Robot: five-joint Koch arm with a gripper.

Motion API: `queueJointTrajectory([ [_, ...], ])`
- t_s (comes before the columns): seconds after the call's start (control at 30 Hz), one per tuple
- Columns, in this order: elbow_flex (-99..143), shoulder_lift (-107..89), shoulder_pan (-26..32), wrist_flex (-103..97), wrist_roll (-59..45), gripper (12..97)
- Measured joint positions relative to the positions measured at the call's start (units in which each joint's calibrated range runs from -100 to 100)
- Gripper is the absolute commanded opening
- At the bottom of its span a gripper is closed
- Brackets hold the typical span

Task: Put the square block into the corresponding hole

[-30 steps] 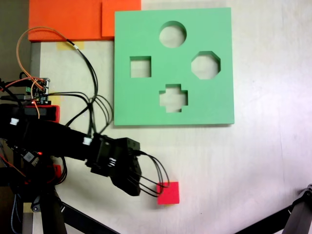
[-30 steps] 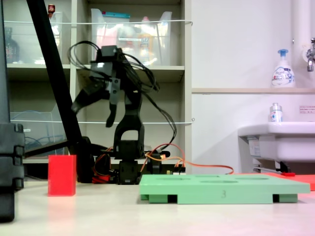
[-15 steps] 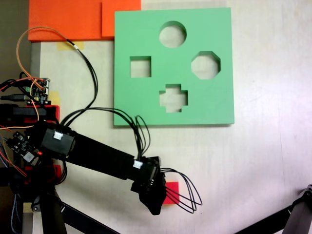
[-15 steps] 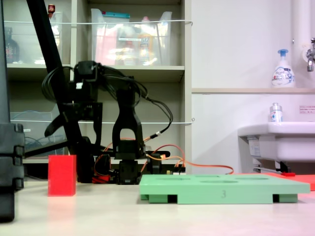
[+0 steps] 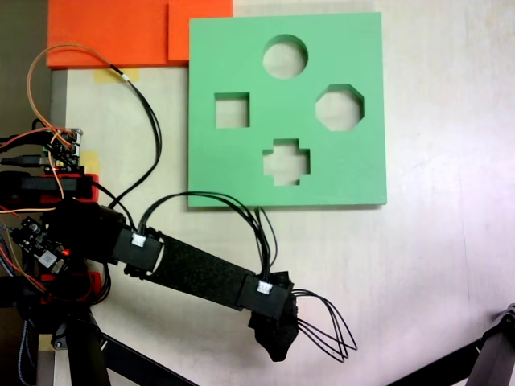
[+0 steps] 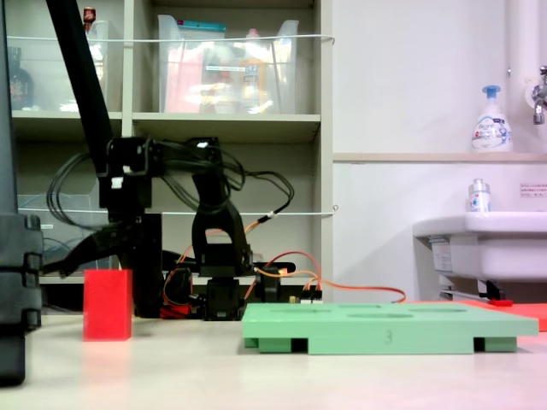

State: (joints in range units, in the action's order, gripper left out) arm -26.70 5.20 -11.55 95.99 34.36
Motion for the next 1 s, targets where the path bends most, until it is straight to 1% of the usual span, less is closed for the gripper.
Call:
queueJointTrajectory([
  [0.07,-0.10,0.68,0.00,-0.29,0.00,71.4],
  [0.13,-0.10,2.60,-0.10,-0.39,0.00,69.5],
  [0.17,-0.20,3.28,-0.15,-0.69,0.05,67.2],
  [0.33,-0.78,5.75,-0.83,-1.76,0.05,48.9],
  [0.53,0.39,6.02,-1.27,-1.37,0.05,35.6],
  [0.63,1.96,4.79,-1.32,-0.88,0.24,24.4],
  [0.77,4.12,1.78,-1.32,-0.88,0.59,21.5],
  [1.0,6.17,-5.06,-1.47,-0.78,0.83,21.5],
])
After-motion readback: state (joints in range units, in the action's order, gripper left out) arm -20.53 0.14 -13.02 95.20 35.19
